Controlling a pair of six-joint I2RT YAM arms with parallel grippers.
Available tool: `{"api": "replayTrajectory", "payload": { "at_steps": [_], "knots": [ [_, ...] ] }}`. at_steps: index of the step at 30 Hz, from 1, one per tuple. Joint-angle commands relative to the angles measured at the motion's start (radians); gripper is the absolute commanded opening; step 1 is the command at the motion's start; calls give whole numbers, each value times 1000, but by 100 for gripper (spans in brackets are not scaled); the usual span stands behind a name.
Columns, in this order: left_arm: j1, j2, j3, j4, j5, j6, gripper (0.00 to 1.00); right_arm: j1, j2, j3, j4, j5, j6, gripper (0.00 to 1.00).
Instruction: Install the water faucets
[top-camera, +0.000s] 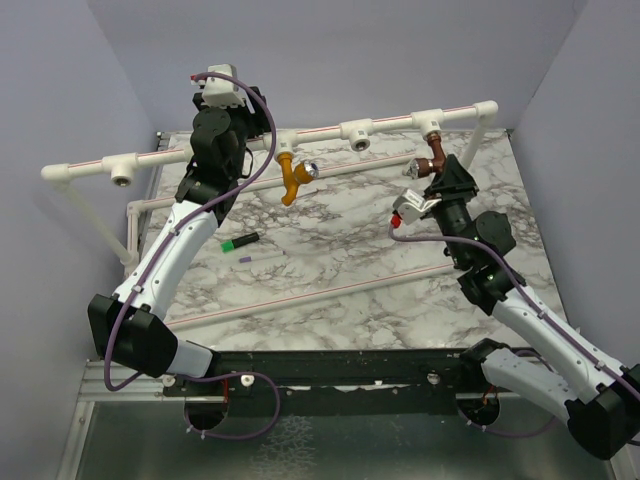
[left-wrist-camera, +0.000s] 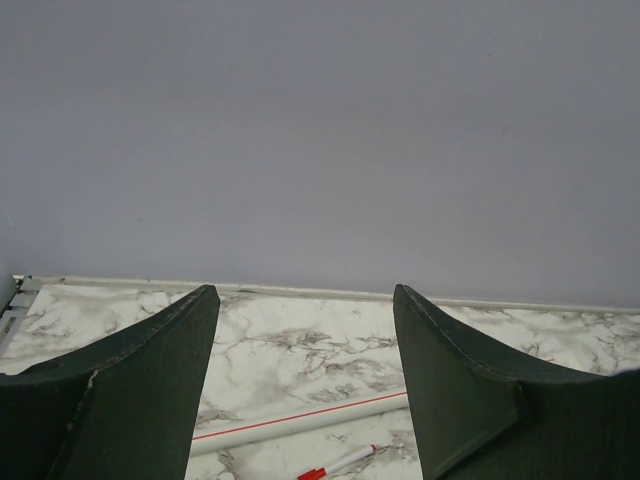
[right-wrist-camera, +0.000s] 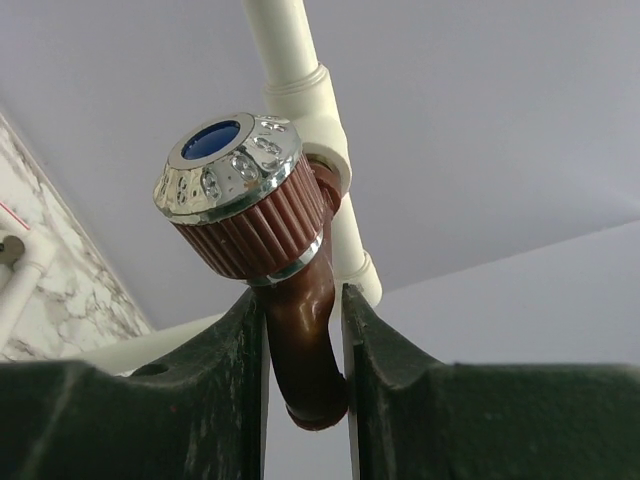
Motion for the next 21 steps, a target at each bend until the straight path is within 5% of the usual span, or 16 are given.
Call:
{"api": "replayTrajectory", "payload": {
  "at_steps": [1, 21],
  "knots": [
    [-13, 58, -81, -283, 36, 27, 72, 18, 2, -12, 82, 25, 307, 1],
    [-13, 58, -82, -285, 38, 30, 72, 19, -6, 84, 107, 52, 1220, 1]
  ]
}}
